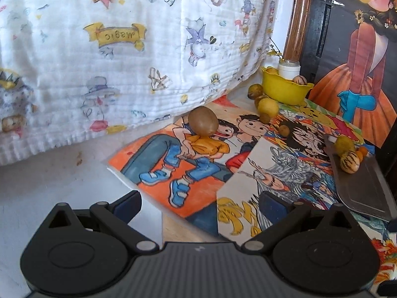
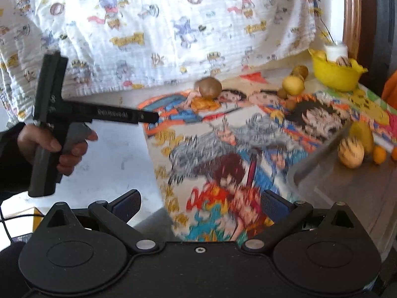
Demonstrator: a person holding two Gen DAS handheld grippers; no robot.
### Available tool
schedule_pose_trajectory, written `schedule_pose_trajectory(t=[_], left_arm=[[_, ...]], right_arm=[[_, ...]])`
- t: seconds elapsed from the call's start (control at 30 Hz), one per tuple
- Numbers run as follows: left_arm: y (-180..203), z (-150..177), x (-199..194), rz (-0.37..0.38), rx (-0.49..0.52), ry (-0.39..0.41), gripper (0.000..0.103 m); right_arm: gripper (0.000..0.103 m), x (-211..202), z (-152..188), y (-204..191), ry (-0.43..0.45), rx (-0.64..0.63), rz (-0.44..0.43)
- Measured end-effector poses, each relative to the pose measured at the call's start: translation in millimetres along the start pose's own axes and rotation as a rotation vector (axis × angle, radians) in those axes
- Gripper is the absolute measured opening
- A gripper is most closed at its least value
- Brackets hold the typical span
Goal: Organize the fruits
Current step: 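Withdraw both open tools from the tray, then grasp the brown kiwi with the left tool while the right tool grasps a small brown round fruit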
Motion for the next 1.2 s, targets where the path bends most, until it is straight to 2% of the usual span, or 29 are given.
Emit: schedule_pose_trajectory(t=[0.1, 0.37, 0.6, 0.7, 0.97, 1.2], left_arm=[[-0.5, -8.3, 7.5, 0.000, 0.011, 0.006, 0.103], [1.8, -29.5, 30.0, 0.028, 0.016, 0.051, 0.103], [6.6, -43.8, 57.1, 0.027, 0.054, 0.069, 0.103], [8.2, -50.9, 73.1, 0.020, 0.070, 0.066, 0.103], [2.7, -66.5, 113.2, 0.018, 0.129, 0.049, 0.103], [-1.1, -77.7, 148.6, -0.043, 0.149, 0.025, 0.103]], right_arm=[[0.102, -3.6, -23.5, 9.1, 0.039, 0.009, -0.001], [0.102, -7.5, -81.3, 46.9, 0.241, 0.120, 0.058], [0.102, 23.2, -110.0, 72.4, 0.315, 0.184, 0.105], [0.102, 53.2, -119.1, 83.7, 0.299, 0.226, 0.132], [0.102, 150.5, -125.5, 120.7, 0.182, 0.380, 0.119], [0.096, 210.8, -120.7, 123.9, 0.136, 0.339, 0.108]])
Point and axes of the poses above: each gripper's, at about its wrist camera, not at the fingertips, and x roughly the way its jaws point, y to its right, z to its underside, the point moved 1 cm from there along x, roughly the way its jaws point, and after that the axes turned 15 degrees about z, right-handed, at the moved point
